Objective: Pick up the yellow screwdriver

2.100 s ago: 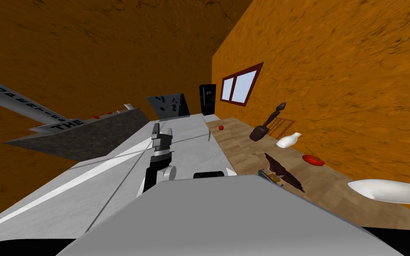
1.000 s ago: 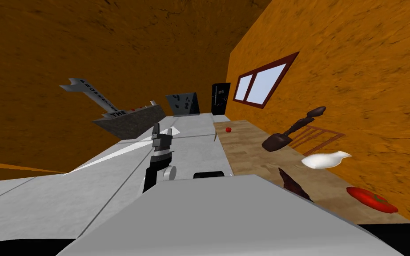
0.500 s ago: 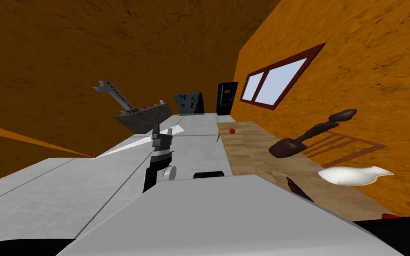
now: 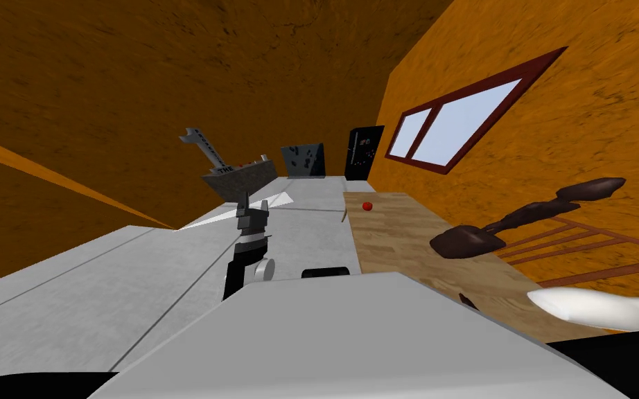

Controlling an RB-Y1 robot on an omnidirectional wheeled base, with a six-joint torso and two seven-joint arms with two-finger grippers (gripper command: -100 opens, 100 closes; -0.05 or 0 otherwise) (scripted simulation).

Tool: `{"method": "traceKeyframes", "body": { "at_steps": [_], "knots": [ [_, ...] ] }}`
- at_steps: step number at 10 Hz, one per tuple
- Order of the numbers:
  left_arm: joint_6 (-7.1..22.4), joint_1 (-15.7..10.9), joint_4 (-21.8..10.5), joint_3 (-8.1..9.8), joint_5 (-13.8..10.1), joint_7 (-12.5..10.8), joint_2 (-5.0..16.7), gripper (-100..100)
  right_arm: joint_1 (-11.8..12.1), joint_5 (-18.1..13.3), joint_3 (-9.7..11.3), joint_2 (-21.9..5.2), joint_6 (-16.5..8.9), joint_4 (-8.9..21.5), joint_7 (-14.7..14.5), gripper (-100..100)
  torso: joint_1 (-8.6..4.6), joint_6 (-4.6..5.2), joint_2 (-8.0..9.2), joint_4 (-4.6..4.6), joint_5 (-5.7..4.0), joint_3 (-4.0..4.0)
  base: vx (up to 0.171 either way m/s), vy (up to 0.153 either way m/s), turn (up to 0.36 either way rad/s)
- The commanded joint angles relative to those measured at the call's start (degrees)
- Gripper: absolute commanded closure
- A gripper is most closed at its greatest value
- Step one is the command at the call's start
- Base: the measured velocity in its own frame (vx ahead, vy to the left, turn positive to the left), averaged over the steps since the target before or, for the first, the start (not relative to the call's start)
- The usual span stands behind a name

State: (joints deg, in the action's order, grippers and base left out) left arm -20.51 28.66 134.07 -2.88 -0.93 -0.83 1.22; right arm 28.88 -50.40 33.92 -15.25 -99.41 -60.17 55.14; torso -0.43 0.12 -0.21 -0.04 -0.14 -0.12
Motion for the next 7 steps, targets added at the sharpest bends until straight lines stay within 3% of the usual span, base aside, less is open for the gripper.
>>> {"method": "traceKeyframes", "body": {
  "at_steps": [1,5,6,7],
  "knots": [
    [0.0,0.0,0.0,0.00,0.0,0.0,0.0,0,0.0,0.0,0.0,0.0,0.0,0.0,0.0,100,0.00,0.00,0.00,0.00,0.00,0.00,0.001,-0.006,0.012],
    [0.0,0.0,0.0,0.00,0.0,0.0,0.0,0,0.0,0.0,0.0,0.0,0.1,0.0,0.0,100,0.16,0.02,-0.04,-0.02,0.07,-0.03,0.000,0.000,0.000],
    [0.0,0.0,0.0,0.00,0.0,0.0,0.0,0,0.0,0.0,0.0,0.0,0.1,0.0,0.0,0,0.16,0.01,-0.04,-0.02,0.07,-0.03,0.000,0.000,0.000],
    [0.0,0.0,0.0,0.00,0.0,0.0,0.0,0,-2.8,-2.8,-2.3,-0.4,2.9,2.6,-0.8,100,0.16,0.01,-0.05,-0.02,0.08,-0.03,0.020,0.058,-0.396]
  ]
}}
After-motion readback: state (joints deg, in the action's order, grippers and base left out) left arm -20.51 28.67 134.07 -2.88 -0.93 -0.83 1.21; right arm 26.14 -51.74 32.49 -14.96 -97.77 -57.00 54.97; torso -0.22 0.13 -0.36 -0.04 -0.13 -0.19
